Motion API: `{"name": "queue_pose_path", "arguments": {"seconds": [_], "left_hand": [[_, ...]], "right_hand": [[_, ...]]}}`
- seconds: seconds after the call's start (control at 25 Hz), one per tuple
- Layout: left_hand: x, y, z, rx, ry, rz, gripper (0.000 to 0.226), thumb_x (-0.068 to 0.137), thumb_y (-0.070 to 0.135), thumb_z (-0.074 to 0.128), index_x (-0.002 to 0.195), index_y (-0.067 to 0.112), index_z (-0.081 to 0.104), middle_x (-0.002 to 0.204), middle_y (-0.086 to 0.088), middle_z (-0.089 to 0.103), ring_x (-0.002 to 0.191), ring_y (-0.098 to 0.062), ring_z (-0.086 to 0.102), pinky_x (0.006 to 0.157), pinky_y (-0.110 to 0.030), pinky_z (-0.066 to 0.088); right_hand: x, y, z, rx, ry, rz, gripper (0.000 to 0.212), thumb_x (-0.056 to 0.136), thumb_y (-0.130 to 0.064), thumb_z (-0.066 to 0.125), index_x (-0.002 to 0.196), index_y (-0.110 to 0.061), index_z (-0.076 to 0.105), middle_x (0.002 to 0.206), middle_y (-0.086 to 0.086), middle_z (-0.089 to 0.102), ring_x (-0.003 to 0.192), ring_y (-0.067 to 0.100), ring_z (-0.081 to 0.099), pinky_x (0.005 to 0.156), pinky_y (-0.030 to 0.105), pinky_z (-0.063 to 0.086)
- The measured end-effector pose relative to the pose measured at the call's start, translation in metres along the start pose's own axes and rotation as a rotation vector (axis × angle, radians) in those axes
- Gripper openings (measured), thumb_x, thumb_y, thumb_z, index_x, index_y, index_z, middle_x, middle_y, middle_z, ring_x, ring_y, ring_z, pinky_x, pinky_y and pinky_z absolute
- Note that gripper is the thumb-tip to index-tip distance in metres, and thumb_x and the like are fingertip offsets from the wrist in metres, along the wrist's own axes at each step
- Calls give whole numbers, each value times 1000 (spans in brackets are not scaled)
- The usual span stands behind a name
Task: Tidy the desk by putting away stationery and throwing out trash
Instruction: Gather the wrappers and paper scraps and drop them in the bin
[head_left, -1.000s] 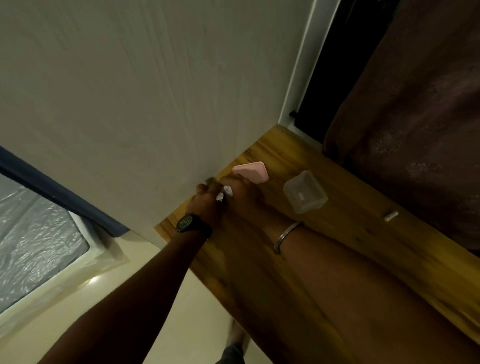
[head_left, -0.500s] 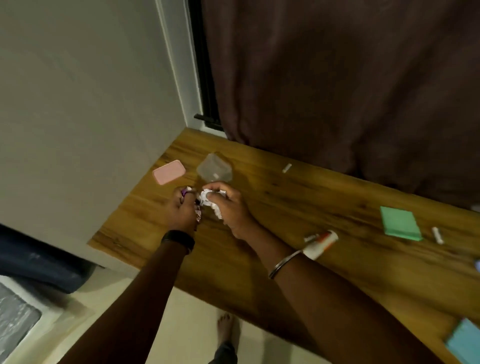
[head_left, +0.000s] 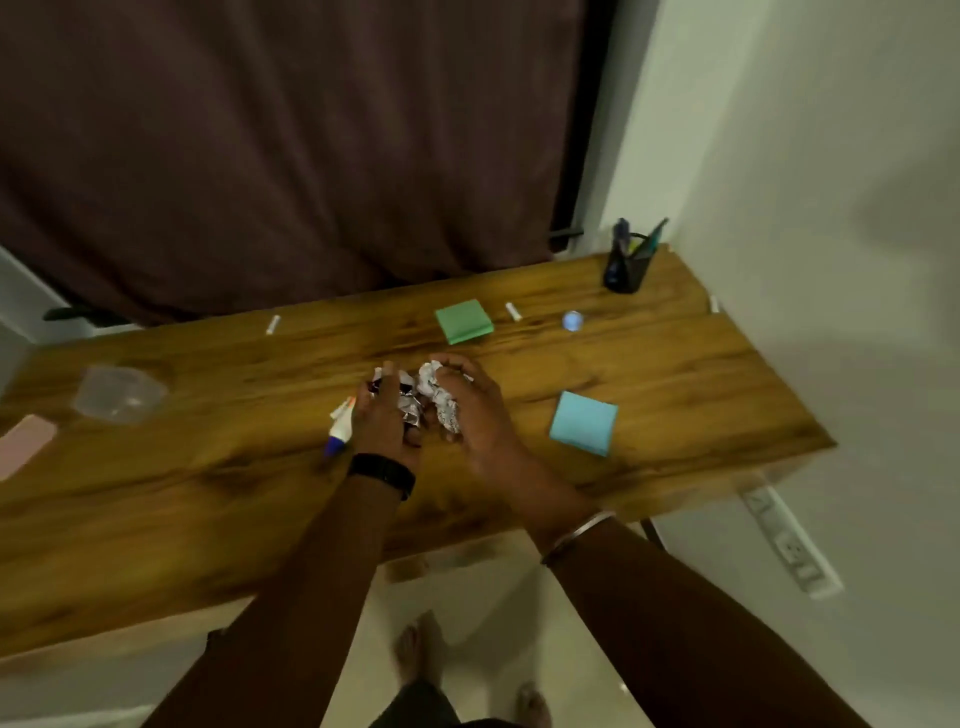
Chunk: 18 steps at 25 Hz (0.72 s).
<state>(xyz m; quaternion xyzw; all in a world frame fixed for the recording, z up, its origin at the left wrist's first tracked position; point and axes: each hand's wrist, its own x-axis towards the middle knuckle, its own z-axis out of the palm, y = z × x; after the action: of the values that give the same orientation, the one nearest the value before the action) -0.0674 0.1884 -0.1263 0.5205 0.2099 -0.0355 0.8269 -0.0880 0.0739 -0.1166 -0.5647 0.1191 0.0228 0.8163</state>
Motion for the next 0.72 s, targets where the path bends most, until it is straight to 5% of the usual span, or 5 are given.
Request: {"name": "queue_pose_path", "arguments": {"seconds": [0.24, 0.36, 0.48, 0.64, 0.72], "left_hand": [[-50, -93, 120, 24, -262, -205, 32, 95, 41, 66, 116, 18, 57, 90, -5, 71, 64, -17, 66, 44, -22, 43], [-72, -145, 162, 37, -394, -346, 52, 90, 40, 74, 126, 7, 57, 119, -18, 70, 93, -28, 72, 64, -33, 56], [-101, -202, 195, 42, -517, -546, 50, 96, 36, 68, 128, -1, 57, 126, -22, 66, 110, -34, 69, 86, -45, 59], [-148, -278, 217, 247, -705, -764, 40, 99, 40, 60, 115, 4, 65, 106, -16, 75, 80, -21, 76, 49, -24, 55], [-163, -325, 214, 331, -688, -808, 54, 91, 37, 73, 125, -2, 59, 121, -24, 69, 92, -31, 75, 60, -32, 59]], "right_hand": [[-48, -22, -141, 381, 315, -59, 29, 97, -14, 64, 125, -7, 68, 113, 21, 74, 86, 24, 72, 65, 29, 59], [-73, -15, -200, 550, 471, -116, 27, 97, -15, 65, 123, -8, 68, 113, 16, 74, 99, 27, 70, 92, 40, 56], [-105, -3, -257, 703, 648, -173, 23, 97, -16, 65, 120, -13, 68, 107, 10, 73, 98, 24, 69, 100, 42, 50], [-154, 38, -324, 918, 847, -251, 21, 95, -20, 67, 115, -16, 68, 106, 11, 68, 100, 30, 65, 104, 49, 46], [-176, 69, -350, 997, 963, -242, 21, 95, -18, 65, 115, -15, 65, 103, 13, 67, 96, 31, 66, 97, 46, 52]]}}
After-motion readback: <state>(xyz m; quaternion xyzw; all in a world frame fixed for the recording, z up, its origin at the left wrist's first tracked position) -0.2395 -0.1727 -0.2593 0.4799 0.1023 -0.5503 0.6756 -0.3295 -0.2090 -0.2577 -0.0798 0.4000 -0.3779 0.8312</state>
